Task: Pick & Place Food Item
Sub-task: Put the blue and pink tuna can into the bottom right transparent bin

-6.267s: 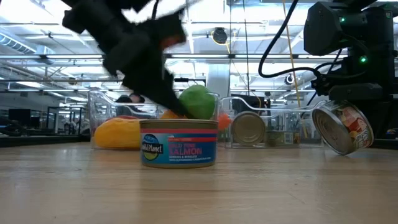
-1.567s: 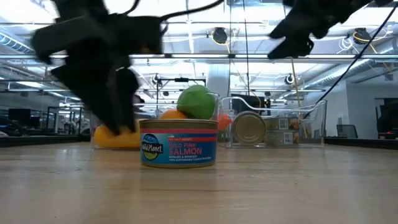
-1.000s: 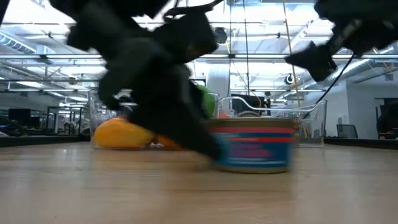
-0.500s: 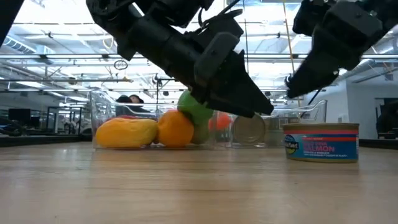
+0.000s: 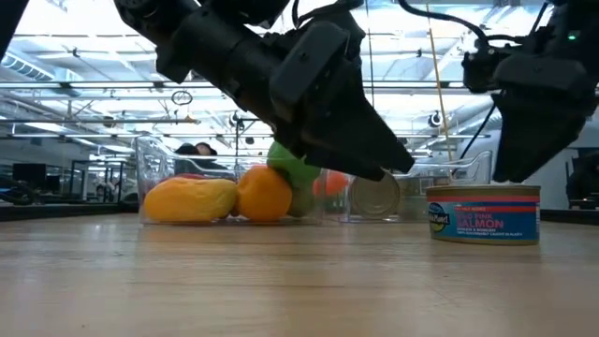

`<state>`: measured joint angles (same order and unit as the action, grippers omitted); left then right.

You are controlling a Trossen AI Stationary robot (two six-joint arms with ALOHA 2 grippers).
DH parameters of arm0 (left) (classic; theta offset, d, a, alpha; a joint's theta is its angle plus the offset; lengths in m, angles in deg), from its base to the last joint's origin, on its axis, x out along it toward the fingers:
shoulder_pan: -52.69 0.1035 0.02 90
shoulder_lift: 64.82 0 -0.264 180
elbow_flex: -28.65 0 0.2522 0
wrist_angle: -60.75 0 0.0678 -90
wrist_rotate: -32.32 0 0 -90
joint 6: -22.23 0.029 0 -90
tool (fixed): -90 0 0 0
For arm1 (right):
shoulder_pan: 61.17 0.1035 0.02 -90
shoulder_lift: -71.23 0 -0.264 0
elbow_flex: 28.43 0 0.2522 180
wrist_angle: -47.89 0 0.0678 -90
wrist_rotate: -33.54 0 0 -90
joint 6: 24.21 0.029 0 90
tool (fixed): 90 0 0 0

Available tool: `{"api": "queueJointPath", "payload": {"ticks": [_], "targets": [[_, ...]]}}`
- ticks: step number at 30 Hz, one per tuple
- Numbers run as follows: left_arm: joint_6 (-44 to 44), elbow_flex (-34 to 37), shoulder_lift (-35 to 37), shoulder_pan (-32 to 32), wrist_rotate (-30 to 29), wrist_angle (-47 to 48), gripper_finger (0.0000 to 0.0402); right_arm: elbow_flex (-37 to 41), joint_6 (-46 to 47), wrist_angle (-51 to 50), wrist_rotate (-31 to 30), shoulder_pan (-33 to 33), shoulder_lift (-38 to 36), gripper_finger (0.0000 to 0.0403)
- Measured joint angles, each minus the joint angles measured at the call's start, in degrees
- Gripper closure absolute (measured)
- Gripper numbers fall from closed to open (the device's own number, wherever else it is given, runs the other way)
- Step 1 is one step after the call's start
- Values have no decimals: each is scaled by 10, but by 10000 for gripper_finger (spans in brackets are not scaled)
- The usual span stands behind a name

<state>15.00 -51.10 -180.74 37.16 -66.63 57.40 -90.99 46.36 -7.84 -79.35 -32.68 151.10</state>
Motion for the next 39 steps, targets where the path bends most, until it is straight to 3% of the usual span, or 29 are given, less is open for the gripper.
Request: {"api": "queueJointPath", "payload": {"ticks": [5,9,12,20,29,39], "targets": [[-57,0,-6,2,0,-9,9,0,38,-32,23,2,-3,66],[-215,1,-10,12,41,-41,9,0,56,-54,42,4,-4,66],[-293,0,-8,17,33,-64,9,0,70,-68,39,8,-3,66],[-365,1,-13,24,-61,-19,9,0,5,-7,15,6,12,66],[-383,0,-12,28,-52,33,9,0,-142,144,36,-29,45,66],[-442,-2,2,34,-12,169,9,0,-155,152,35,-34,45,66]]}}
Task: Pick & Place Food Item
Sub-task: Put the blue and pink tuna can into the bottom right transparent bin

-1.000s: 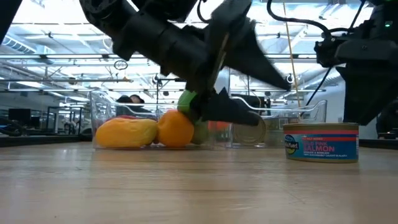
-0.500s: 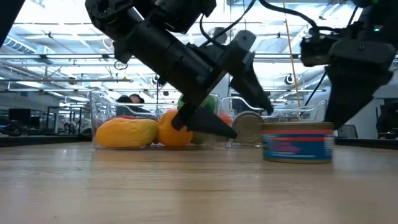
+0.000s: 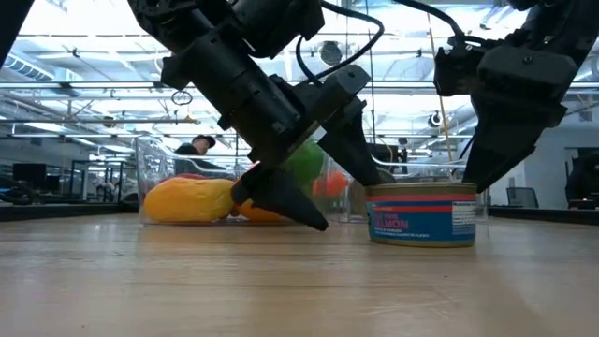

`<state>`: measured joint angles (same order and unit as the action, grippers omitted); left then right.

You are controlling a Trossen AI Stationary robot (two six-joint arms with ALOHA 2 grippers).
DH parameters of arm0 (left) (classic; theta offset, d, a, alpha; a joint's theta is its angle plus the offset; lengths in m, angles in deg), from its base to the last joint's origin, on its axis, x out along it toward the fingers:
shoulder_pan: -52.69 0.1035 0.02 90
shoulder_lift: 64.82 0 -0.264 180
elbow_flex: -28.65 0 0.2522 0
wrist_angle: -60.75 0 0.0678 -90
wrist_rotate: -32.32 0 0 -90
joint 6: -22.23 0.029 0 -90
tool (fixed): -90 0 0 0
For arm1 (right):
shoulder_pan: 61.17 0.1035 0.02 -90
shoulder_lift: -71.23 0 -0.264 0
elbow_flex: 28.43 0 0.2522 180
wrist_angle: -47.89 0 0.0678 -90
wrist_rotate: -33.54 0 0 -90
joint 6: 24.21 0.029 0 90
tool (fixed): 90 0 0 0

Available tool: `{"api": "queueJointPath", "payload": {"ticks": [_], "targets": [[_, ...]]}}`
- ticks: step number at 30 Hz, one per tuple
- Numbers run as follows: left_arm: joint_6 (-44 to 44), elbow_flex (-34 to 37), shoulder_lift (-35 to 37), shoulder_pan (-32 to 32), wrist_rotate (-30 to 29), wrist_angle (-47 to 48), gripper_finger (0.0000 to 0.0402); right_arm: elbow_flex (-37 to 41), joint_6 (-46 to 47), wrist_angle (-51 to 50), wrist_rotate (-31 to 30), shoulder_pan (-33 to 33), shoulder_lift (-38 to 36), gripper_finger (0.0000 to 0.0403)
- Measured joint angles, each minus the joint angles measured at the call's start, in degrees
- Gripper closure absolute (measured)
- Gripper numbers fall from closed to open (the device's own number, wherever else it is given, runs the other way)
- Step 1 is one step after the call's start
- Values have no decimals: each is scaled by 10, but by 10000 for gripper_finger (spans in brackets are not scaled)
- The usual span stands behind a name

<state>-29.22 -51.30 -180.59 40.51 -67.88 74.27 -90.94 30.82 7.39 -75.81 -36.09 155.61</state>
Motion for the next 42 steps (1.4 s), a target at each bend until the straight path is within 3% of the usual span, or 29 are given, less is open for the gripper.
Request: {"api": "queueJointPath", "payload": {"ticks": [14,18,27,32,38,42], "targets": [[-89,-1,35,-14,-11,155,9,0,4,-5,0,1,0,66],[-124,-1,37,-33,-45,220,9,0,7,-7,0,1,0,66],[-176,-1,37,-62,-76,264,9,0,-28,26,0,1,0,66],[-131,0,36,-75,-110,254,9,0,-49,60,0,1,-2,66],[-132,3,62,-60,32,245,9,0,-51,60,0,1,-2,66],[-132,6,94,-61,50,248,9,0,-52,56,0,1,-2,66]]}}
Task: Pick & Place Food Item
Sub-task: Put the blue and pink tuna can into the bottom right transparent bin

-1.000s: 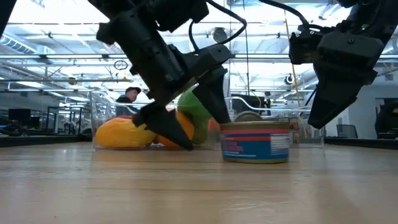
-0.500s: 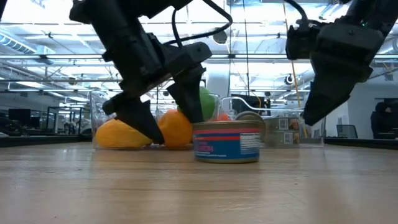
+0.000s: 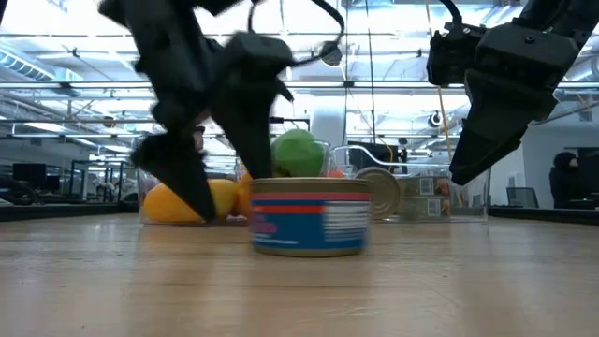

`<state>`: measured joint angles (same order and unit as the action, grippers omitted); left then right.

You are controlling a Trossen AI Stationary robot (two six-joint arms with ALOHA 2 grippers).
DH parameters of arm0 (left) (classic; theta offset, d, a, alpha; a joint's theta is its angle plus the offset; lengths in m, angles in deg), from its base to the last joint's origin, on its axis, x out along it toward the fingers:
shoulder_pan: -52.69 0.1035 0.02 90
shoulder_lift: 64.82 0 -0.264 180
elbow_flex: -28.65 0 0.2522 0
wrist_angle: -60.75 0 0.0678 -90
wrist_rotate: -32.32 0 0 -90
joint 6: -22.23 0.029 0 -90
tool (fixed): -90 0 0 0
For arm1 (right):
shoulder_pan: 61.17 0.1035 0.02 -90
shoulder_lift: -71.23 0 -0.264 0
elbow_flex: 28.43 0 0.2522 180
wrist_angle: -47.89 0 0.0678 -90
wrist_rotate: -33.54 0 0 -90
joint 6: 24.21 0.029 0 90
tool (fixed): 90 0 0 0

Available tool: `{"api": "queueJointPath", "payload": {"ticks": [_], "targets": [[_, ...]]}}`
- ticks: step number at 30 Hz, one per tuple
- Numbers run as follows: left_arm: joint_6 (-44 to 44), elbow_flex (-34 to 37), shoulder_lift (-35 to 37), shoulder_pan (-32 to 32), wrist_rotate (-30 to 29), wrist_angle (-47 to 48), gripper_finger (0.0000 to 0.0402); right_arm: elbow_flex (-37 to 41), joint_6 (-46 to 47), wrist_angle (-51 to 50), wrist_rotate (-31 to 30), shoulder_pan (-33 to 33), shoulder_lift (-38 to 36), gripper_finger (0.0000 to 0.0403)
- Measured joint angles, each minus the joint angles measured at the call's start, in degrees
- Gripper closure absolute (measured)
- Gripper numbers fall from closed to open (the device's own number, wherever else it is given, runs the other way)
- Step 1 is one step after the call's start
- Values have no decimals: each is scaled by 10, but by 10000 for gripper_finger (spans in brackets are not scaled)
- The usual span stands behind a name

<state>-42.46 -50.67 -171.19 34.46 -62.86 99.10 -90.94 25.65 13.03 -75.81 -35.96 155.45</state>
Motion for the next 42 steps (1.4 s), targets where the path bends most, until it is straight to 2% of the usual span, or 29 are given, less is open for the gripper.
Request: {"api": "queueJointPath", "payload": {"ticks": [4,9,17,24,37,42], "targets": [[-17,-1,43,-10,-41,28,9,0,-2,-2,0,0,0,66],[-66,-1,37,-24,-74,76,9,0,-9,-2,0,0,0,66],[-107,-3,21,-52,-64,84,9,0,-7,-1,0,0,0,66],[-148,-3,41,-71,-34,164,9,0,-1,-1,-1,0,0,66],[-190,-3,84,-103,-7,185,9,0,0,-1,-2,0,0,66],[-212,2,79,-111,-29,180,9,0,0,-2,-3,0,0,66]]}}
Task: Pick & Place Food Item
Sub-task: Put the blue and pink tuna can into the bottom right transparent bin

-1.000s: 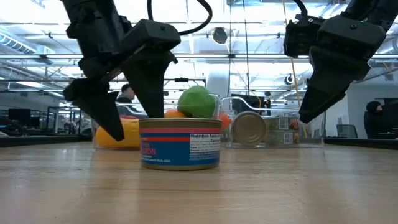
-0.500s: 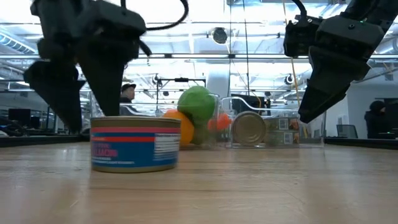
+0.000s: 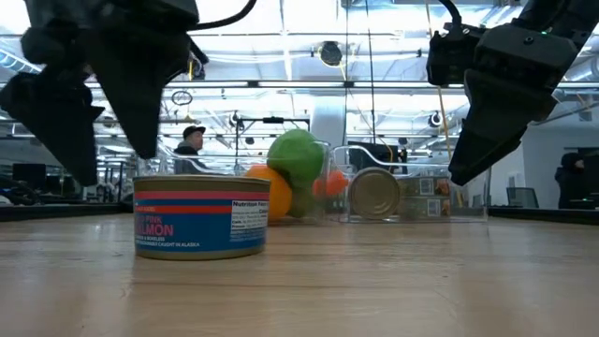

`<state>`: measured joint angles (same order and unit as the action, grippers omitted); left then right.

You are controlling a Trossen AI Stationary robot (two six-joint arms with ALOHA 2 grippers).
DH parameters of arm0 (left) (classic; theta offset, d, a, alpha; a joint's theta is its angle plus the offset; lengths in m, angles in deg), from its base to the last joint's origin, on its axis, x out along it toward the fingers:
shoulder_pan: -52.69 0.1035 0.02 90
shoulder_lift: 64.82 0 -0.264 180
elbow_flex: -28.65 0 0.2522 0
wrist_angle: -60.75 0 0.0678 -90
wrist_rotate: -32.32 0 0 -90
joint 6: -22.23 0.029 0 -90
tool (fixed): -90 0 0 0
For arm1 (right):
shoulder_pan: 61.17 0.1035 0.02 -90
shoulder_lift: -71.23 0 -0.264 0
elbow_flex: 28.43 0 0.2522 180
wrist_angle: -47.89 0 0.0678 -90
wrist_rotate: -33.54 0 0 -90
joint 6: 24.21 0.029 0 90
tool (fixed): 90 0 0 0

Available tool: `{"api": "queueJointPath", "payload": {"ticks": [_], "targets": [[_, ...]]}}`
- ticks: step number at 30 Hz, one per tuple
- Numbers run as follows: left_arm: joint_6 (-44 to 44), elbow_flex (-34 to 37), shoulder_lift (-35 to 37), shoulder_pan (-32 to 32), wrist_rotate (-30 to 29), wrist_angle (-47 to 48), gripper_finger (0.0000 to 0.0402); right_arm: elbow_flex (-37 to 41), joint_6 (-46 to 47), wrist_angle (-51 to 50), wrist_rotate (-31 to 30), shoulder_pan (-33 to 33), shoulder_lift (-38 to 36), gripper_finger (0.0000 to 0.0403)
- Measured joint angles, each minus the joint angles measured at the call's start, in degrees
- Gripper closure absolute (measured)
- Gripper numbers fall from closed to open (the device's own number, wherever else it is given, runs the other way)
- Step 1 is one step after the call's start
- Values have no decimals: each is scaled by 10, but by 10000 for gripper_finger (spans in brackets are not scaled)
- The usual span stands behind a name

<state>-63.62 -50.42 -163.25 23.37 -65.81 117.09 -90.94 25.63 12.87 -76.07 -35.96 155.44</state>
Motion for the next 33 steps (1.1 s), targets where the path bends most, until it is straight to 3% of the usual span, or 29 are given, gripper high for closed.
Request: {"api": "queueJointPath", "payload": {"ticks": [12,22,33], "targets": [[-14,4,0,-8,-25,7,9,0,4,0,0,0,0,66],[-30,57,1,-9,-20,-78,9,0,4,0,0,0,0,66],[-57,77,2,-12,36,-14,9,0,3,0,0,0,0,66]]}}
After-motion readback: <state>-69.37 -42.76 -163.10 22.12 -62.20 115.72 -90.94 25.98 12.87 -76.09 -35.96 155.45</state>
